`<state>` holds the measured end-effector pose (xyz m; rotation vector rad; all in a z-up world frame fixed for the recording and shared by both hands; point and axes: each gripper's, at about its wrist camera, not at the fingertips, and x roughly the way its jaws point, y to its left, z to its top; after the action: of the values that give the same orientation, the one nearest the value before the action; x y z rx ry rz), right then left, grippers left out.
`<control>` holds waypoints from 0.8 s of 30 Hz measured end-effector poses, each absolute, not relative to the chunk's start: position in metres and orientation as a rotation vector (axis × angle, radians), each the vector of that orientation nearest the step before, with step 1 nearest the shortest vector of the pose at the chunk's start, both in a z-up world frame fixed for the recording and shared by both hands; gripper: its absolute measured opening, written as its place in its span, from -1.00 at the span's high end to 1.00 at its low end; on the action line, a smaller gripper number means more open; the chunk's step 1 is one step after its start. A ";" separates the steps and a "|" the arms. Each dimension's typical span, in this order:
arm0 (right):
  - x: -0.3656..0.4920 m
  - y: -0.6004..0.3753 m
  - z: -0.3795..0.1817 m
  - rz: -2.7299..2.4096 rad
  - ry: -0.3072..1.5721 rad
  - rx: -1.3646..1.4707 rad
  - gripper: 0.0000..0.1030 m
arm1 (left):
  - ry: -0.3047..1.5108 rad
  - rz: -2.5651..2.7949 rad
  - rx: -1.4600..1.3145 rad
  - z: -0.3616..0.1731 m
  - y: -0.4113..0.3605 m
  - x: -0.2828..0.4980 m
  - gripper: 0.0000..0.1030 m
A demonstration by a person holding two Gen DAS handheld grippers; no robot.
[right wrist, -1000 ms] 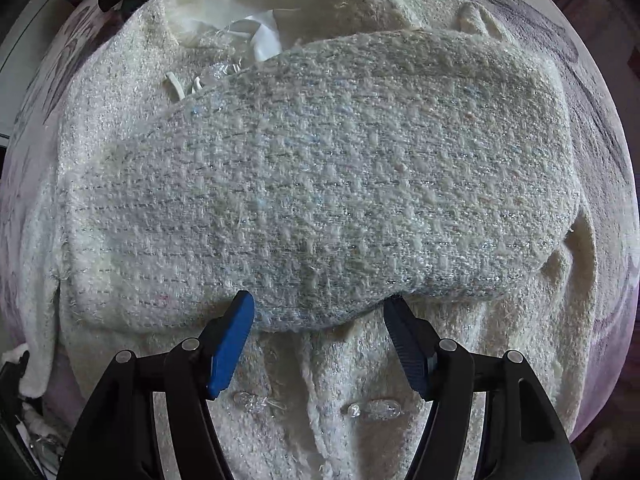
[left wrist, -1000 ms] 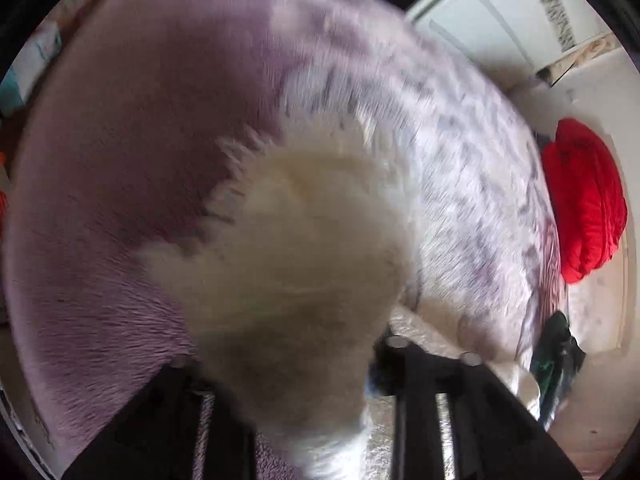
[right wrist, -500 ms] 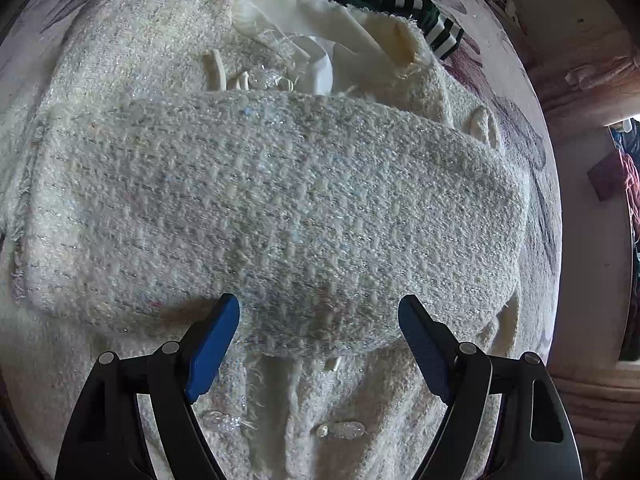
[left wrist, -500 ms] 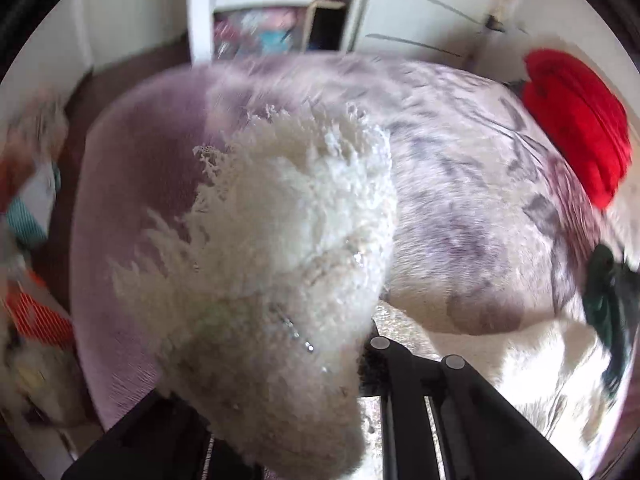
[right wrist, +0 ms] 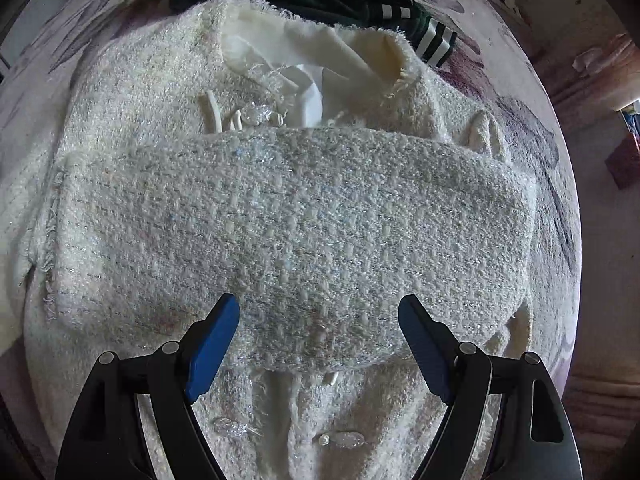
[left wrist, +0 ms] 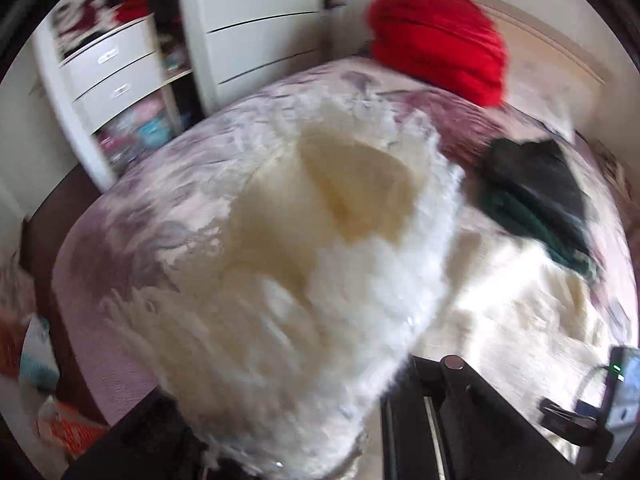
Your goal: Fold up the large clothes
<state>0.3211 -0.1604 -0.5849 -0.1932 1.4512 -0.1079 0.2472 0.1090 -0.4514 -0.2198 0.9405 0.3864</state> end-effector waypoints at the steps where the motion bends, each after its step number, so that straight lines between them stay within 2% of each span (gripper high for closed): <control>1: 0.319 -0.167 -0.584 -0.108 1.452 -0.174 -0.62 | 0.950 0.357 -0.209 -0.449 0.094 0.250 0.82; 11: 0.295 -0.284 -0.584 -0.202 1.508 0.061 -0.62 | 1.124 0.006 -0.177 -0.463 -0.061 0.314 0.82; 22: 0.240 -0.441 -0.597 -0.414 1.566 0.219 -0.62 | 1.267 -0.167 -0.071 -0.516 -0.195 0.361 0.81; 24: 0.233 -0.459 -0.599 -0.425 1.569 0.264 -0.62 | 1.301 -0.180 -0.037 -0.533 -0.209 0.371 0.70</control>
<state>0.2332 -0.4590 -0.5989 0.2645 1.5688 -0.4246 0.3710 -0.2087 -0.5327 -0.0366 1.3008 -0.1805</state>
